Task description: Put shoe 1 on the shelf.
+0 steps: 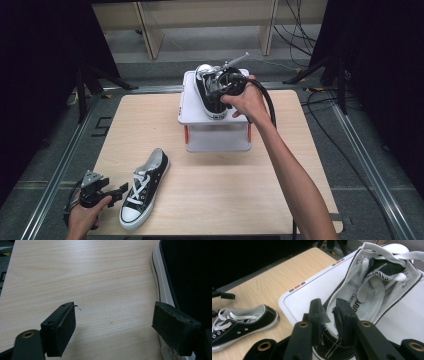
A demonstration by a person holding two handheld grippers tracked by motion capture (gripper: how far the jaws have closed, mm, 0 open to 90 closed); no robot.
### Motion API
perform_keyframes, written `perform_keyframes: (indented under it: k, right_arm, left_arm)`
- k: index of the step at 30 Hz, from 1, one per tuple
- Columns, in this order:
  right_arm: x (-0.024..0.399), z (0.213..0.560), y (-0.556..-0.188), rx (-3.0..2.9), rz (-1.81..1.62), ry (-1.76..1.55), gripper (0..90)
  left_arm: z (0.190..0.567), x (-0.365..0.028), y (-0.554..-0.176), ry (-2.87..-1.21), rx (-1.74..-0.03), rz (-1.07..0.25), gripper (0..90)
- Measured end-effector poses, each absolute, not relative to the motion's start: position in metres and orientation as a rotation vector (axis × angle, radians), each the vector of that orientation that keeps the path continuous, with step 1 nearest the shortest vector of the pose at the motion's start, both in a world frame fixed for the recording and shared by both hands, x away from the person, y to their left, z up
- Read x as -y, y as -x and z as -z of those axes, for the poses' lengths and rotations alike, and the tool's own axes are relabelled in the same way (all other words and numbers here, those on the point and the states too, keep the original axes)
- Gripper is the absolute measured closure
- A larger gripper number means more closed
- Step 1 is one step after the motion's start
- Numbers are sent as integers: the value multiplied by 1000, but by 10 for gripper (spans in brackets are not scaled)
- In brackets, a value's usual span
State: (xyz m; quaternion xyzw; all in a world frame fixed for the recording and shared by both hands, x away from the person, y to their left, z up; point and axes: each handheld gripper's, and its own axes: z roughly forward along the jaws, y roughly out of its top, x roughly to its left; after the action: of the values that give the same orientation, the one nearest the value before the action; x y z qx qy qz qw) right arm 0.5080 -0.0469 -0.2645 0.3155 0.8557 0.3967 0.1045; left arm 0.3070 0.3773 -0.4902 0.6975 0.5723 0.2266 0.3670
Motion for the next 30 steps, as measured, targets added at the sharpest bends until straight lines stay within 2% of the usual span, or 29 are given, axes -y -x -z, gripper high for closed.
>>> perform_keyframes:
  k: [8, 22, 26, 30]
  right_arm:
    - [40, 260, -510, -2543, -1125, -872, 847]
    - [6, 257, -502, -2538, -1105, -844, 865]
    - [10, 258, -501, -2525, -1118, -853, 816]
    - [13, 251, -490, -2458, -1205, -901, 624]
  left_arm:
    - [490, -377, -307, -1794, -1474, -580, 182]
    - [489, -377, -306, -1802, -1475, -580, 182]
    - [489, -377, -306, -1797, -1472, -581, 182]
    - [489, -378, -306, -1794, -1477, -585, 182]
